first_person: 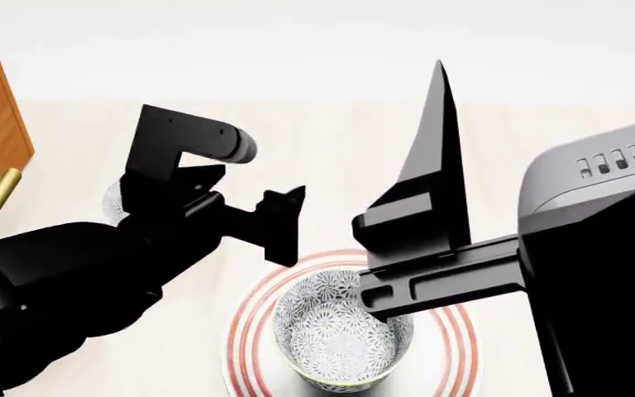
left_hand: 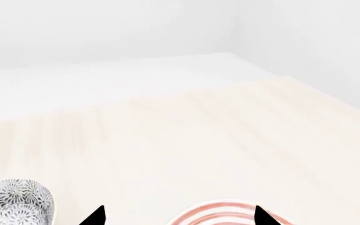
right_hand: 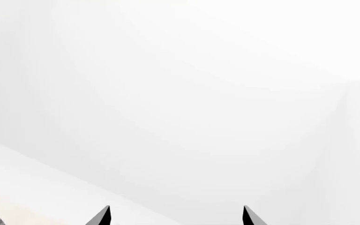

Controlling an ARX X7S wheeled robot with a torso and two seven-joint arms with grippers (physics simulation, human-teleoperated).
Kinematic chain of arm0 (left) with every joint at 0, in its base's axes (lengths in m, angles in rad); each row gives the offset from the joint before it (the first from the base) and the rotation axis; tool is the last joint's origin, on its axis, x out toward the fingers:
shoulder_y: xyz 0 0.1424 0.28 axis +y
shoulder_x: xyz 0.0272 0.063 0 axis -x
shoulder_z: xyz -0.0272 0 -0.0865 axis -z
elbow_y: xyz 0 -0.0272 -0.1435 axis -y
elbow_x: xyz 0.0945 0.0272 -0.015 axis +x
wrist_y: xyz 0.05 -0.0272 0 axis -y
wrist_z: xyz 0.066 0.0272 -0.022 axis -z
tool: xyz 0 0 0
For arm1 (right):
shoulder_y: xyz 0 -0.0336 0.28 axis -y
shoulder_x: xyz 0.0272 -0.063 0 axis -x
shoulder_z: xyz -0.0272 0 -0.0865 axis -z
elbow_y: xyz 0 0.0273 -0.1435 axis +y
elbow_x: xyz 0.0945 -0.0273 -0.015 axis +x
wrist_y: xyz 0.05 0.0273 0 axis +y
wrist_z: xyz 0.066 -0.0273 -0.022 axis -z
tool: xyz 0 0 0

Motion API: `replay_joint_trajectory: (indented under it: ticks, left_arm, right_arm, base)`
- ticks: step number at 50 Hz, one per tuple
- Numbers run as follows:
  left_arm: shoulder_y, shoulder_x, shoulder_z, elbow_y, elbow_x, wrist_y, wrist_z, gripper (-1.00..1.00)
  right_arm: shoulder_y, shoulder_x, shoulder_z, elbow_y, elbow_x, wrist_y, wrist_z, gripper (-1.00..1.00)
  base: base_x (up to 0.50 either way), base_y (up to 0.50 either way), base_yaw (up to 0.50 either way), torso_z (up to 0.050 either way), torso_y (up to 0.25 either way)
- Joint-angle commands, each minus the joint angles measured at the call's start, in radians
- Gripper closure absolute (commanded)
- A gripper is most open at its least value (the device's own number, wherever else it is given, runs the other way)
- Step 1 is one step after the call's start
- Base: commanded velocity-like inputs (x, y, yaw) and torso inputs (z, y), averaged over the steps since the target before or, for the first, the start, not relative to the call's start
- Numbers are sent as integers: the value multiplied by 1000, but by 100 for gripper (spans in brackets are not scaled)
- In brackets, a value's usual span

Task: Put the bowl at the front on the plate.

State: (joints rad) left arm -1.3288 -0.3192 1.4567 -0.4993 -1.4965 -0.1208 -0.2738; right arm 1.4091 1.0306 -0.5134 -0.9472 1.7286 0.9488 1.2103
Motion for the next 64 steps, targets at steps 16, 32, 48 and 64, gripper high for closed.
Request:
replay_joint_trajectory:
  ticks: [16,32,48,64]
  left_arm:
    - [54,-281,-50,637,97,142,-281,-100]
    - [81,-356,-62,829,162,186,-375,-100]
    - [70,-411,-90,986,182,203,-446,-100]
    - [64,-463,-115,1106,206,219,-502,-100]
  right_arm:
    - [-39,-7,7,-14,-44,-16,-12,-100]
    - [-36,-8,10,-23,-36,-20,-8,-100]
    - [-79,-4,18,-32,-69,-35,-28,-100]
    - [-109,-8,16,-37,-94,-41,-34,-100]
  base:
    - [0,0,0,0,0]
    - [0,0,0,0,0]
    - [0,0,0,0,0]
    - [0,0,0,0,0]
